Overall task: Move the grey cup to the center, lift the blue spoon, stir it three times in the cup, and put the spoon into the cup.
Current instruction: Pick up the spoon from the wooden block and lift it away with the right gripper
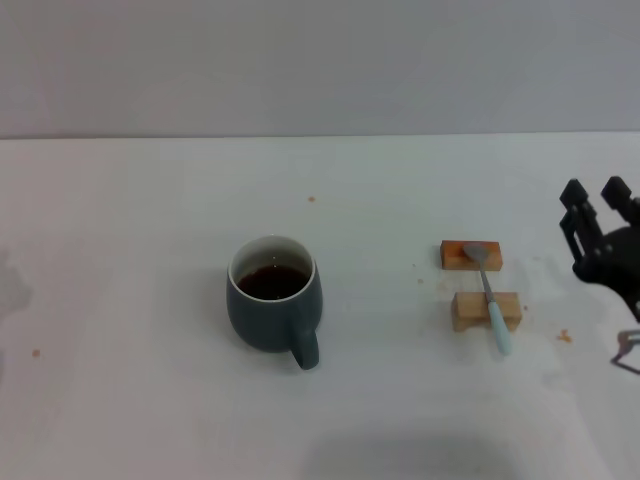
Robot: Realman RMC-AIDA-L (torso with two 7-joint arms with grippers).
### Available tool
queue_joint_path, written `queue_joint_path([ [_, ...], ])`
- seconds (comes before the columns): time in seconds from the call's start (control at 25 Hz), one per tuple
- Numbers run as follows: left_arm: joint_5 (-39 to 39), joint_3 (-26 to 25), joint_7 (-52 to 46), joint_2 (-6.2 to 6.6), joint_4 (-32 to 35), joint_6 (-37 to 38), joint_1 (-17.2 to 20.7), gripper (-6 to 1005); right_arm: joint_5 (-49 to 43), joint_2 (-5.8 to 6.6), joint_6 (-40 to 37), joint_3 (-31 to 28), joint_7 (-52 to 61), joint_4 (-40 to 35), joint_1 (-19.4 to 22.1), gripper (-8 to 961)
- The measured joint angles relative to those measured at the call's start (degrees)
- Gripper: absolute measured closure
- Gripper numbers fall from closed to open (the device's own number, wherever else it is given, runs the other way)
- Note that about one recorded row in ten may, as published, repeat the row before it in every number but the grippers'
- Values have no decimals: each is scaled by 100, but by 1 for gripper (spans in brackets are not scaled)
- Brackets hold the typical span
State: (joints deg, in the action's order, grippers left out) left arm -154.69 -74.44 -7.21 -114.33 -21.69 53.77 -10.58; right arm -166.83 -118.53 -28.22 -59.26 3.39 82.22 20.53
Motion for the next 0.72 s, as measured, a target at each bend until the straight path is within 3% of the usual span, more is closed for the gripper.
queue_joint_path([
  [0.16, 0, 0, 0, 5, 18, -6, -16, 1001, 80, -23, -574, 221, 6, -485, 20, 552],
  [0.48, 0, 0, 0, 8, 17, -10, -40, 1001, 408, -26, -983, 328, 13, -1058, -35, 552],
  [0.72, 0, 0, 0, 8, 16, -16, -83, 1001, 884, -13, -1363, 474, 21, -1698, -305, 552],
])
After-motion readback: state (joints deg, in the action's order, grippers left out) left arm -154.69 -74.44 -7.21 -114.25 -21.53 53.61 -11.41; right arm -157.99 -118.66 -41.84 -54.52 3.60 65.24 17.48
